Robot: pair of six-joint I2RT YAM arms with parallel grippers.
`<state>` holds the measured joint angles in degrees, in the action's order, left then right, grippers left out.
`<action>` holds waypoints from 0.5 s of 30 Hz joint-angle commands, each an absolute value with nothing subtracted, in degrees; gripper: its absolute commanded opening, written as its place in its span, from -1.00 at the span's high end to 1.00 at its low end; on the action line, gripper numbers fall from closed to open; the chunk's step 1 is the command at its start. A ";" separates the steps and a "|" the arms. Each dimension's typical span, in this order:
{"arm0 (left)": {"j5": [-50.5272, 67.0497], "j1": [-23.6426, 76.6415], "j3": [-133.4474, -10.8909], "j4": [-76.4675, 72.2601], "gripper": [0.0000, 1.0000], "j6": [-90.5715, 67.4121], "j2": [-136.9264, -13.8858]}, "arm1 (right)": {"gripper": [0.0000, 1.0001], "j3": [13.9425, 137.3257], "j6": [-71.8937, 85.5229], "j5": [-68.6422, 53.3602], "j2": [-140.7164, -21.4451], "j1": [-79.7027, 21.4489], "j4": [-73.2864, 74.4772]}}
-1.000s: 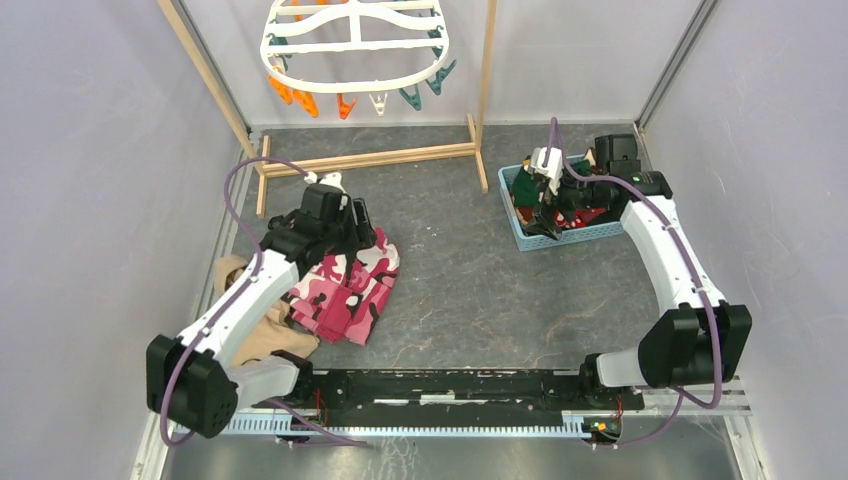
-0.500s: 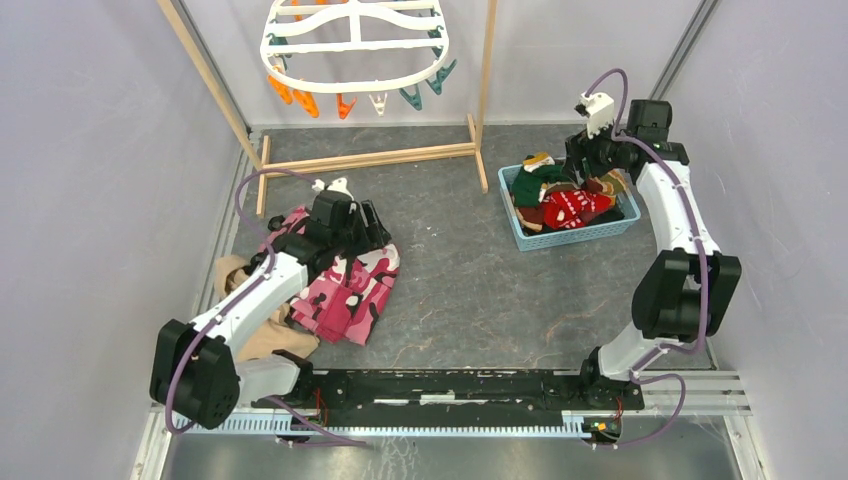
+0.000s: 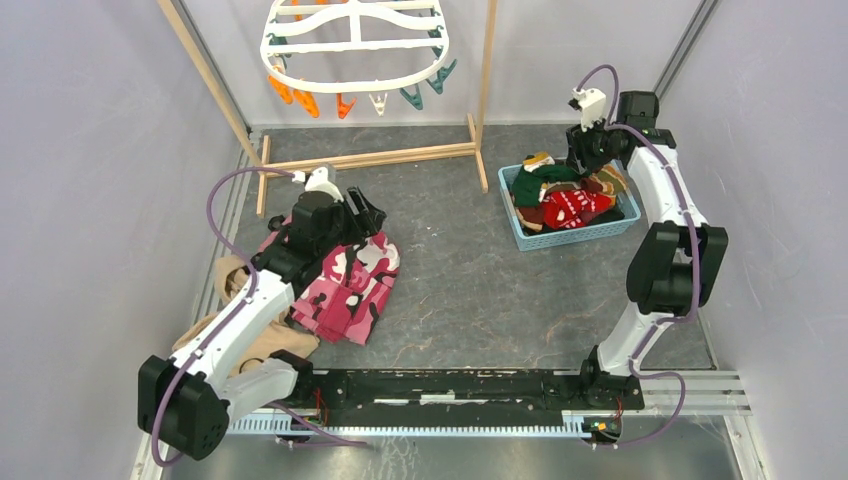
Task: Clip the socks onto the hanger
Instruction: Pick up the sock from the bin.
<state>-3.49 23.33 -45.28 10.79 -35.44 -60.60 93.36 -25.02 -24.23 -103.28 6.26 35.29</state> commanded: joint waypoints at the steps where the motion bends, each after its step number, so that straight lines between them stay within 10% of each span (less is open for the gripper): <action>1: -6.16 23.05 -43.11 7.55 -0.53 -37.82 -57.66 | 0.01 95.74 -31.16 -20.88 -103.58 6.25 37.86; 15: -6.45 23.01 -41.75 5.70 -0.52 -39.22 -57.19 | 0.09 98.79 -33.61 -21.09 -110.91 6.26 39.83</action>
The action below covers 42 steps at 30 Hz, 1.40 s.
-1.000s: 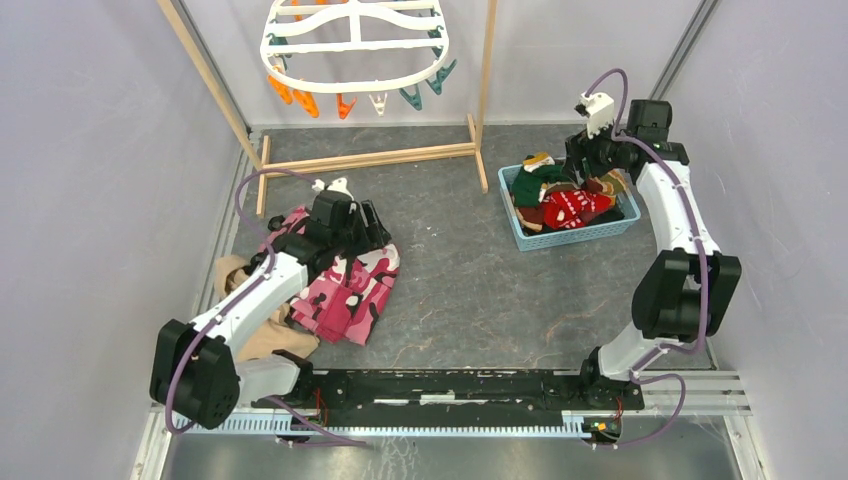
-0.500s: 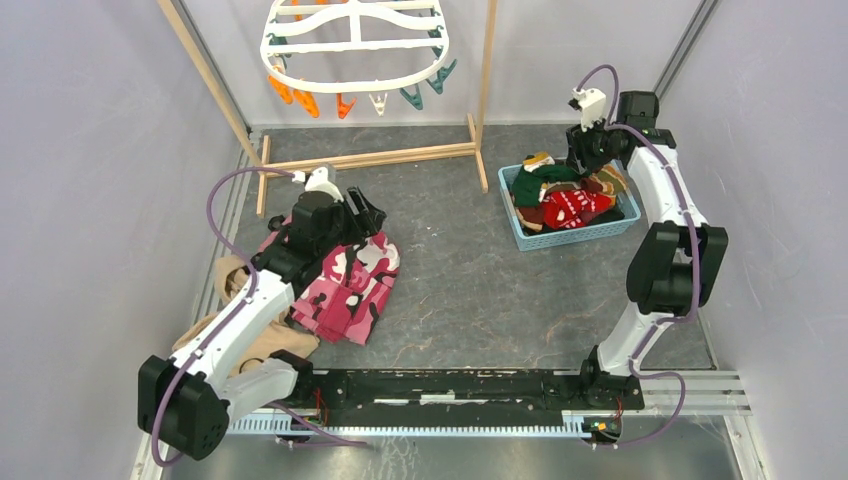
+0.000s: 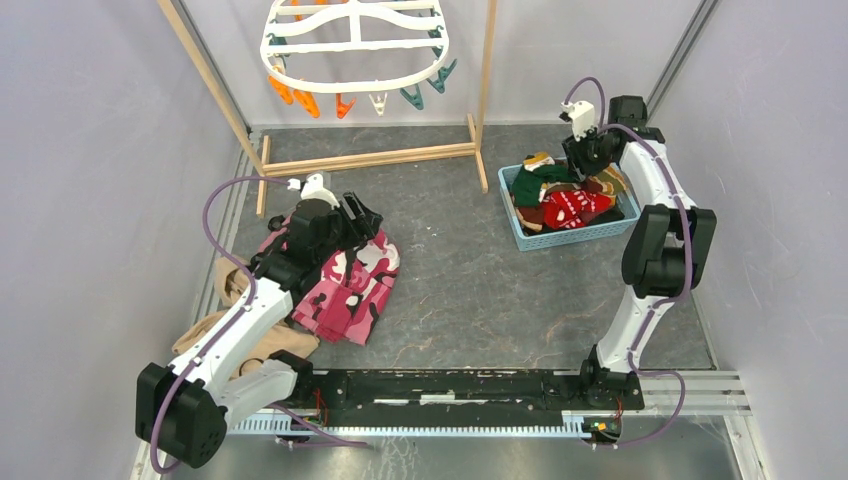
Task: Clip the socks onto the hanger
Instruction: Pick up the sock from the bin.
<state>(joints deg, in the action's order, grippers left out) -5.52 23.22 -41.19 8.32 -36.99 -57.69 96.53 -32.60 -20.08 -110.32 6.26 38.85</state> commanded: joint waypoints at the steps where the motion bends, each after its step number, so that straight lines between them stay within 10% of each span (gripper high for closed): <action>1: -6.56 22.96 -41.55 5.75 -0.52 -39.39 -57.02 | 0.14 98.72 -33.77 -21.71 -110.87 6.23 39.96; 8: -6.61 23.00 -40.54 5.43 -0.51 -40.47 -55.66 | 0.99 98.12 -35.31 -25.14 -107.24 6.38 39.44; 28: 22.82 23.27 -25.10 -45.33 -0.55 -47.65 -52.21 | 1.00 97.57 -33.51 -57.46 -87.85 6.85 34.56; 42: 17.03 27.99 -26.15 -57.36 -0.64 -79.49 -70.63 | 1.00 86.62 -18.57 -65.96 -83.65 -4.85 22.06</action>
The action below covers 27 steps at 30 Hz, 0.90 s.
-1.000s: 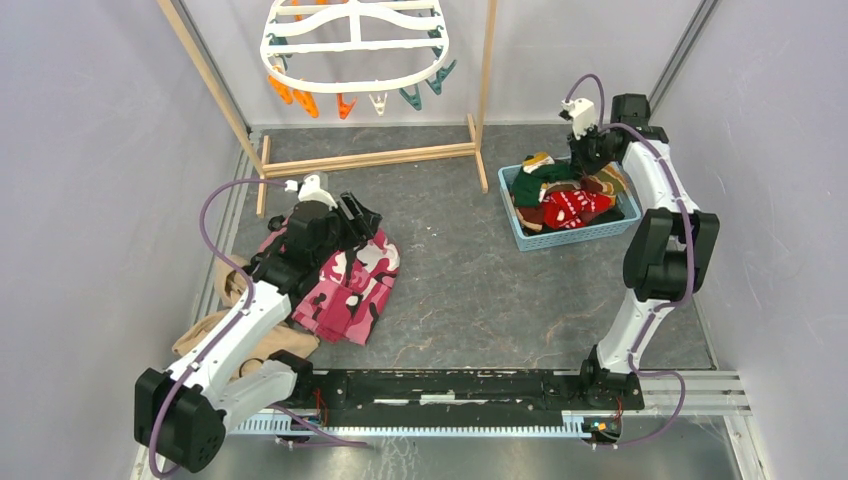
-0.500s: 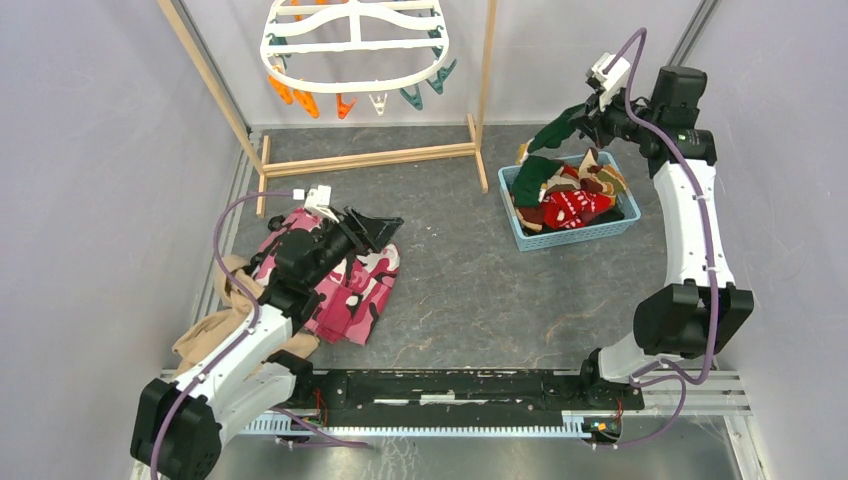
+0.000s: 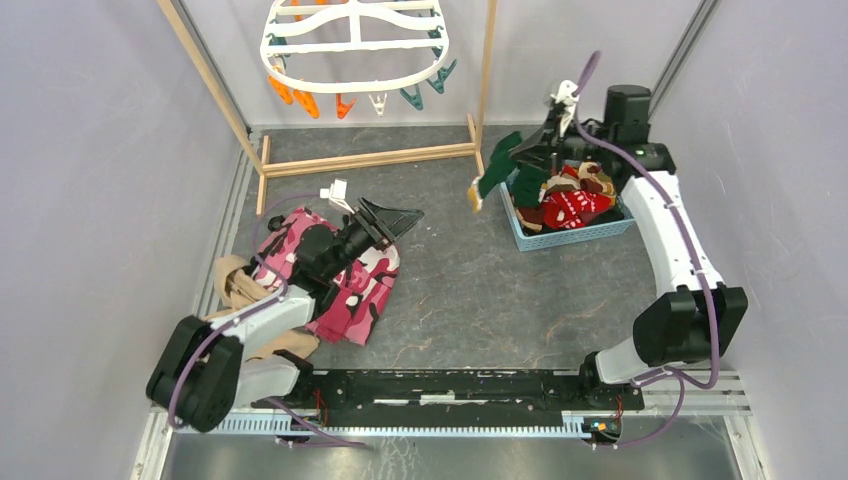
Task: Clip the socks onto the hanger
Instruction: Pick up the sock from the bin.
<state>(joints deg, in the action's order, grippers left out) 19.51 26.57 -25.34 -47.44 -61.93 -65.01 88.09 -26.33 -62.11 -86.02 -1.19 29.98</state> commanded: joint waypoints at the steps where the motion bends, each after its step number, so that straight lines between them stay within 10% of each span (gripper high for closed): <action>1: 15.69 28.69 -25.91 -59.06 -0.64 -82.39 -72.19 | 1.00 85.87 -16.35 -66.01 -83.68 -5.79 19.67; 18: 11.16 35.36 -31.48 -68.70 -0.63 -90.10 -84.89 | 1.00 84.99 -7.58 -67.32 -84.55 -12.05 12.42; 27: 9.98 37.09 -34.11 -76.16 0.09 -92.46 -89.88 | 1.00 84.14 -7.55 -67.24 -84.51 -12.28 12.29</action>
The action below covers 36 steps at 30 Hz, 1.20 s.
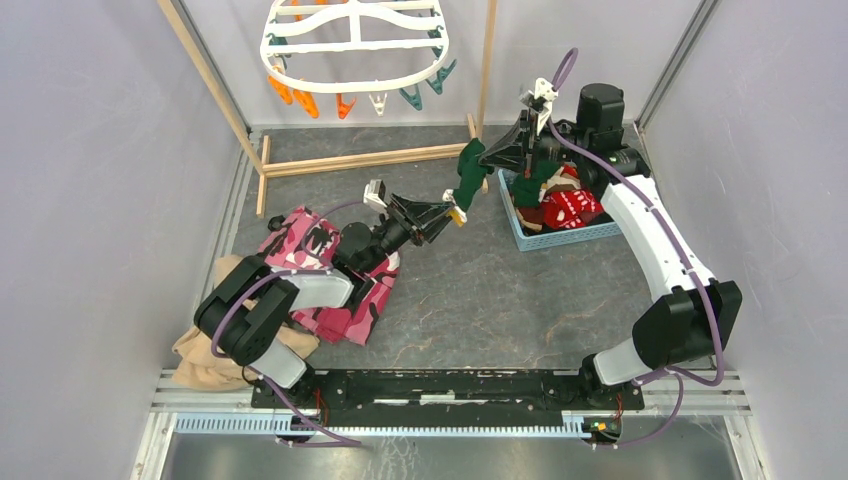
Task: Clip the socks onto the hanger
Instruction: Pick up the sock from the bin.
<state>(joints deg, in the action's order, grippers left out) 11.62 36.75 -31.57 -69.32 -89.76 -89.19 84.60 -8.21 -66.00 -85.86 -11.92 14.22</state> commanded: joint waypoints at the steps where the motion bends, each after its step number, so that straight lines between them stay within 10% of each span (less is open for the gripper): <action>1: 9.92 37.09 -34.14 -76.67 0.26 -92.46 -90.02 | 1.00 83.99 -7.90 -67.15 -84.46 -12.24 12.58; 6: 9.85 36.69 -32.08 -78.93 0.95 -90.75 -89.48 | 1.00 83.94 -12.84 -65.70 -84.29 -12.19 17.38; 12: 12.16 32.66 -28.22 -69.61 0.96 -81.00 -81.52 | 1.00 83.59 -21.40 -62.16 -83.43 -11.68 25.96; 22: 15.27 31.86 -46.33 -7.12 0.96 -29.50 -64.03 | 0.96 80.55 -37.95 -58.26 -81.93 -11.43 38.64; 31: 13.87 36.02 -61.76 14.82 0.96 -0.82 -66.68 | 0.66 81.35 -48.53 -59.85 -82.35 -12.03 47.65; 36: 7.59 40.09 -67.04 21.63 0.96 10.85 -68.78 | -0.06 84.70 -56.93 -59.14 -83.35 -12.19 54.80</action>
